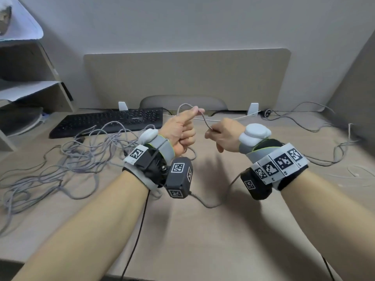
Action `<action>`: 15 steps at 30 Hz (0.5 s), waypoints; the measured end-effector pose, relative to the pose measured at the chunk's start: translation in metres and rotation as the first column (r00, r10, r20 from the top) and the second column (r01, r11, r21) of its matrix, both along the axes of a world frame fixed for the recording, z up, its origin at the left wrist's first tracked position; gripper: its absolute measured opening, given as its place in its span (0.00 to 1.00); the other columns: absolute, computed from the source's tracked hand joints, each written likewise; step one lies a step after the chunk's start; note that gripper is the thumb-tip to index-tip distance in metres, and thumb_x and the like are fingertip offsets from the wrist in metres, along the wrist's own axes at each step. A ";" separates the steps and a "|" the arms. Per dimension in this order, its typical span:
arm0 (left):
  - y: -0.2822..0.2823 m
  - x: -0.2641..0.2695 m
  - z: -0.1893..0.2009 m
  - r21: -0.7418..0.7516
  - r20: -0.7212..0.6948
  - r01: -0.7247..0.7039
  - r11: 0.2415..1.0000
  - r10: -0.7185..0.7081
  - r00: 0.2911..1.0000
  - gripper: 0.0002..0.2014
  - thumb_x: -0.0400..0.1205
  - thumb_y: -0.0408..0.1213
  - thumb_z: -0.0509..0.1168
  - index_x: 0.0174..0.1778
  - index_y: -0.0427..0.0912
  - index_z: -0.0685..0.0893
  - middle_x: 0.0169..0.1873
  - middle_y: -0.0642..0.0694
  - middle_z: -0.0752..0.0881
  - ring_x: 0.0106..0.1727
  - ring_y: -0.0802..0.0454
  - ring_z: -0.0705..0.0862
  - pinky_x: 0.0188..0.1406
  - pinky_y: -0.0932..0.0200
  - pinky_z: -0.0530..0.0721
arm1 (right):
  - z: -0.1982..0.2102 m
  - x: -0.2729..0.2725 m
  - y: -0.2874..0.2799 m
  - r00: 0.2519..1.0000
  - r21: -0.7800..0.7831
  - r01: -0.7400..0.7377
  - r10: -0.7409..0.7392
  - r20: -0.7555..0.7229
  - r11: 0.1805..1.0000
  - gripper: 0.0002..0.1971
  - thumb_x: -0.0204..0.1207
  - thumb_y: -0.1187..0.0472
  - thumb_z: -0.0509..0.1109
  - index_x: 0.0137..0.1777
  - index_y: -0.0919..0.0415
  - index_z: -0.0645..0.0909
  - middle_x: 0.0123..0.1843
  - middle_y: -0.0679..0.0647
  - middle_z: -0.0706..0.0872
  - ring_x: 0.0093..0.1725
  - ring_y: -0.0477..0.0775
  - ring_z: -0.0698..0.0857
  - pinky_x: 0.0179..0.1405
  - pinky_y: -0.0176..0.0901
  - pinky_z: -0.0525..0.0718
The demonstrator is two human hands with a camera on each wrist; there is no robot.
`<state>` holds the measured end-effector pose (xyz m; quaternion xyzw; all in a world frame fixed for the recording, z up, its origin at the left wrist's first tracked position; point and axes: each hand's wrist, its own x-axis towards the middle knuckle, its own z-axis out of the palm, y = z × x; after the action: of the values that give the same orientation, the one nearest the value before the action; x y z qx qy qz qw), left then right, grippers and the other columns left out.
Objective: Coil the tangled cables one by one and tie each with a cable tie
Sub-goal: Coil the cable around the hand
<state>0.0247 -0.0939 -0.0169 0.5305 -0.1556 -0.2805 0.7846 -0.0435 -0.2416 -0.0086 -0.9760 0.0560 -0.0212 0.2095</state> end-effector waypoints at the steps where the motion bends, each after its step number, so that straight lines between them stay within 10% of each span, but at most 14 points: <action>1: -0.004 0.006 0.001 -0.015 0.006 0.012 1.000 -0.011 1.000 0.10 0.84 0.48 0.66 0.51 0.45 0.84 0.21 0.54 0.57 0.16 0.60 0.52 0.14 0.67 0.48 | -0.001 0.004 -0.002 1.000 0.032 -0.009 0.009 0.003 0.999 0.16 0.82 0.56 0.58 0.52 0.62 0.86 0.30 0.57 0.90 0.37 0.60 0.87 0.40 0.50 0.85; 11: -0.029 0.052 -0.010 -0.062 -0.026 -0.150 0.987 0.148 0.989 0.27 0.82 0.52 0.67 0.20 0.51 0.66 0.26 0.52 0.62 0.23 0.59 0.60 0.21 0.65 0.53 | -0.019 0.023 -0.026 0.997 0.217 -0.040 0.026 0.068 0.975 0.13 0.81 0.54 0.66 0.39 0.61 0.84 0.28 0.54 0.86 0.25 0.48 0.76 0.27 0.39 0.73; 15: -0.026 0.059 -0.005 -0.167 -0.116 -0.207 0.964 0.190 0.975 0.24 0.83 0.44 0.67 0.19 0.49 0.72 0.26 0.49 0.69 0.26 0.55 0.69 0.27 0.62 0.68 | -0.018 0.020 -0.037 0.995 0.258 -0.035 0.009 0.100 0.965 0.10 0.80 0.59 0.66 0.38 0.57 0.82 0.31 0.50 0.86 0.27 0.51 0.80 0.29 0.39 0.75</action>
<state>0.0836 -0.1197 -0.0219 0.4564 -0.0869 -0.2114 0.8599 -0.0234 -0.2791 -0.0263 -0.9385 0.0371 -0.0594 0.3381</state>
